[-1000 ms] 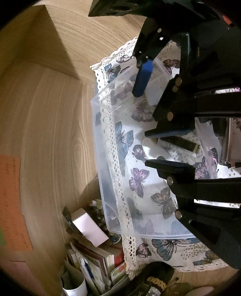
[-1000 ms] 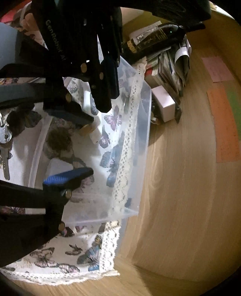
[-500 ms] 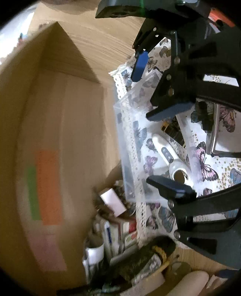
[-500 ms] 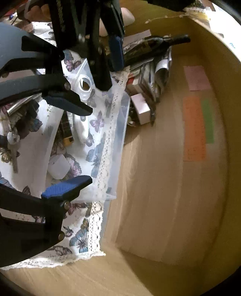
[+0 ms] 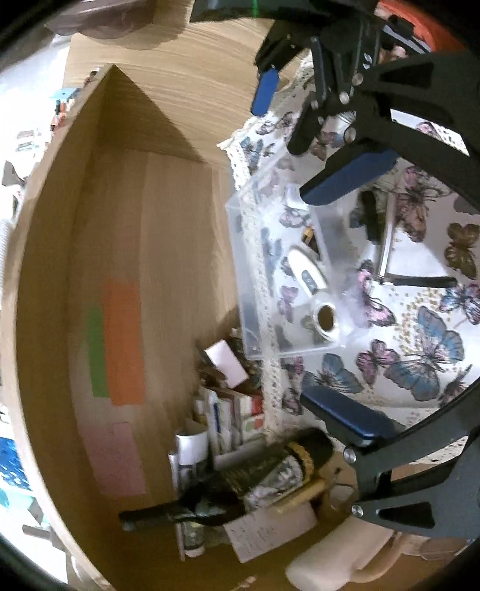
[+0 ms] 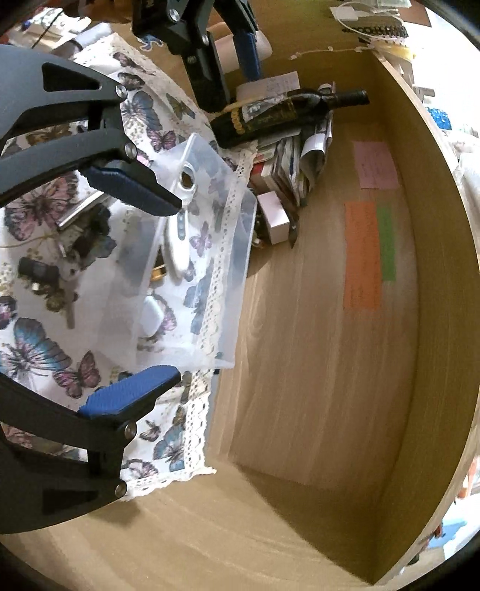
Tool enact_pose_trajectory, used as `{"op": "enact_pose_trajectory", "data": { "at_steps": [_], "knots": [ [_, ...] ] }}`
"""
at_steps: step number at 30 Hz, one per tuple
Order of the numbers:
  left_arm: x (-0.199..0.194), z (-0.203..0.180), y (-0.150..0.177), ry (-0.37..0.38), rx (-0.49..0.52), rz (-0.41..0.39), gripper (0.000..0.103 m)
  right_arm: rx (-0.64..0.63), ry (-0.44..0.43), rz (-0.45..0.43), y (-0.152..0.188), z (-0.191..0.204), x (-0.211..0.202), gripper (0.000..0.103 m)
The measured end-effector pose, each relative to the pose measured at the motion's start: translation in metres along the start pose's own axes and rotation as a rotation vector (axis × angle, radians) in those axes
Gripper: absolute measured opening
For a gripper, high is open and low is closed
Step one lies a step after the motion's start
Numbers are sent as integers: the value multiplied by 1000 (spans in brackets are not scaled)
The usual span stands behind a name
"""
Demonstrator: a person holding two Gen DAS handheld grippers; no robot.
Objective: Organize rigid objects
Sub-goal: 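Withdraw both open tools from the clear box back over the cloth, then grasp silver metal cylinder with left tool while right tool grasps black key fob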
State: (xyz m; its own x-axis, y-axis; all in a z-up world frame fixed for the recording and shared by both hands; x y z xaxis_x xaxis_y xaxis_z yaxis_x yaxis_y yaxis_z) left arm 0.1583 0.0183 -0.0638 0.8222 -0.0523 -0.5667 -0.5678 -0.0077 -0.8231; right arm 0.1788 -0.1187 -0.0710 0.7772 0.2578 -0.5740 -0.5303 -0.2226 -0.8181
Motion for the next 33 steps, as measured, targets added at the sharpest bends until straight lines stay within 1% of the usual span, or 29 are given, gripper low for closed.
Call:
{"op": "enact_pose_trajectory", "data": {
  "at_steps": [4,9,13,16,19,22,23,25,27,30,32,33],
  "knots": [
    [7,6,19,-10,-14,50,100,-1,4,40,17,-1,0,82],
    [28,9,47,12,-52,167,100,17,13,125,48,-4,9,82],
    [46,1,66,30,-39,243,100,54,-1,208,72,-9,21,82],
    [60,-10,75,43,-21,283,100,88,-3,277,90,-14,32,82],
    [76,-20,78,25,0,310,100,114,-27,305,97,-16,37,81],
    [94,-29,78,33,-19,346,100,122,-54,305,99,-14,37,81],
    [102,-34,79,39,-27,362,100,116,-54,306,100,-13,37,80],
    [113,-40,80,50,-22,387,100,99,-62,317,103,-10,38,72],
    [120,-46,83,40,5,399,100,83,-63,331,105,-8,41,66],
    [119,-46,87,19,40,397,100,67,-71,352,110,-5,45,59],
    [115,-41,88,9,45,394,100,67,-74,344,108,-4,45,58],
    [112,-37,89,2,43,391,100,69,-79,342,108,-4,45,55]
  ]
}}
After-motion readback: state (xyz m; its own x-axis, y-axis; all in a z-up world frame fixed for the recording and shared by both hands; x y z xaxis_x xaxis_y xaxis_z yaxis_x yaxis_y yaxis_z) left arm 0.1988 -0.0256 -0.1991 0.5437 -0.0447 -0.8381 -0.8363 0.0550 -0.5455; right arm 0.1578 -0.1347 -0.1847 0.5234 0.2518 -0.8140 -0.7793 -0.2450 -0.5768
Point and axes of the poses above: each gripper's, at about its wrist camera, not at the fingertips, and x roughly the way its jaws point, z to its left, y to its underside, the point moved 4 cm from there along x, roughly the way its jaws point, and after that the axes turned 1 degree about z, right-handed, at the moved point
